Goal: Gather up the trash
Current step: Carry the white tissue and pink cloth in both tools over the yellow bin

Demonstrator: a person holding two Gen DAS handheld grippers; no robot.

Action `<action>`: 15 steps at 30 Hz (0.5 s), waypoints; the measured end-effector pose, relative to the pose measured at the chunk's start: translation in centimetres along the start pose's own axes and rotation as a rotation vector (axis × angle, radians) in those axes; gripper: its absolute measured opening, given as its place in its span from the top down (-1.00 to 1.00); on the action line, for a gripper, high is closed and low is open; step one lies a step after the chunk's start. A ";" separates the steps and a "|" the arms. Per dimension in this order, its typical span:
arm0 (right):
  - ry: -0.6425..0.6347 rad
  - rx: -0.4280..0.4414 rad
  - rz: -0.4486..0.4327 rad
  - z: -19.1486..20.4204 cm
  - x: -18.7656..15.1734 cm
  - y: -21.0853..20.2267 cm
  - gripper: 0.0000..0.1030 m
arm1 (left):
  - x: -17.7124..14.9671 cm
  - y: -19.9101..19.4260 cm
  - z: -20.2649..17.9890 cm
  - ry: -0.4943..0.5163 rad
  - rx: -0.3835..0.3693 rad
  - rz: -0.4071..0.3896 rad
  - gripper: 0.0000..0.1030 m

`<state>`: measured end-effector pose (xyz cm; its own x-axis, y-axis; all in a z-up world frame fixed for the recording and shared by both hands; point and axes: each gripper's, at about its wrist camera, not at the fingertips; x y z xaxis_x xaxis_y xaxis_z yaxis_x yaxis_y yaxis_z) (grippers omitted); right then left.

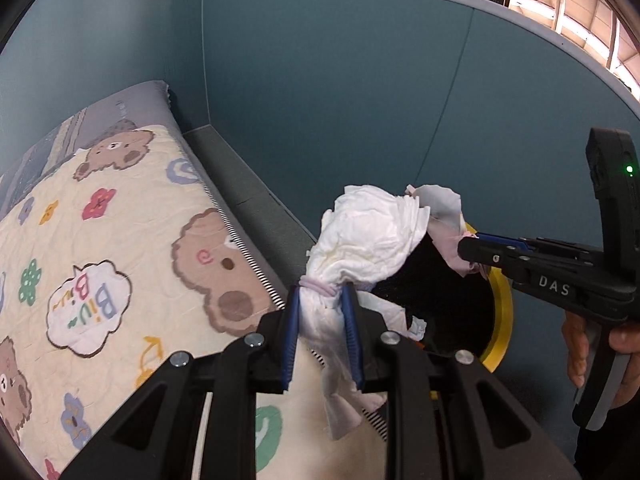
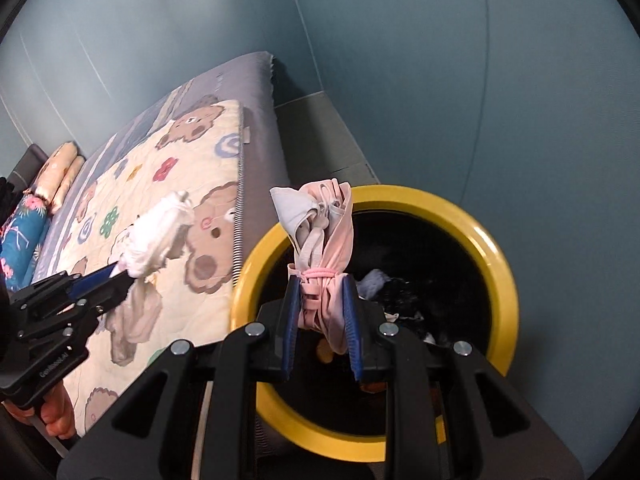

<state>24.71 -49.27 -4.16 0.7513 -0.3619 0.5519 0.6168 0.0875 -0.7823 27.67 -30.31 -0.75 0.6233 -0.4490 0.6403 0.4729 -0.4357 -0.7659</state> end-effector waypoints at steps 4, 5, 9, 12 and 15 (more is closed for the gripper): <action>0.020 -0.016 -0.010 -1.3 0.4 -0.2 0.60 | 0.8 2.4 -0.5 -0.031 -0.016 0.021 0.61; 0.027 -0.021 -0.011 -1.8 0.5 -0.2 0.60 | 1.0 3.0 -0.5 -0.045 -0.025 0.027 0.61; 0.043 -0.032 -0.009 -2.8 0.8 -0.1 0.60 | 1.5 5.1 -0.6 -0.095 -0.067 0.052 0.61; 0.052 -0.038 -0.004 -3.5 1.0 0.2 0.59 | 1.9 6.5 -0.6 -0.122 -0.093 0.066 0.61; 0.069 -0.037 0.004 -4.3 1.0 0.7 0.59 | 2.1 7.8 -0.7 -0.148 -0.119 0.084 0.61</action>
<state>24.88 -53.56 -5.35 0.7346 -0.4252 0.5287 0.6039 0.0546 -0.7952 32.19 -35.22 -5.38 0.7463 -0.3717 0.5522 0.3439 -0.4950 -0.7980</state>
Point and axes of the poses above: each gripper's, at about its wrist camera, not at the fingertips, and y roughly the way its jaws point, z to its left, x to its top, and after that the axes turned 3 degrees about y, right-handed
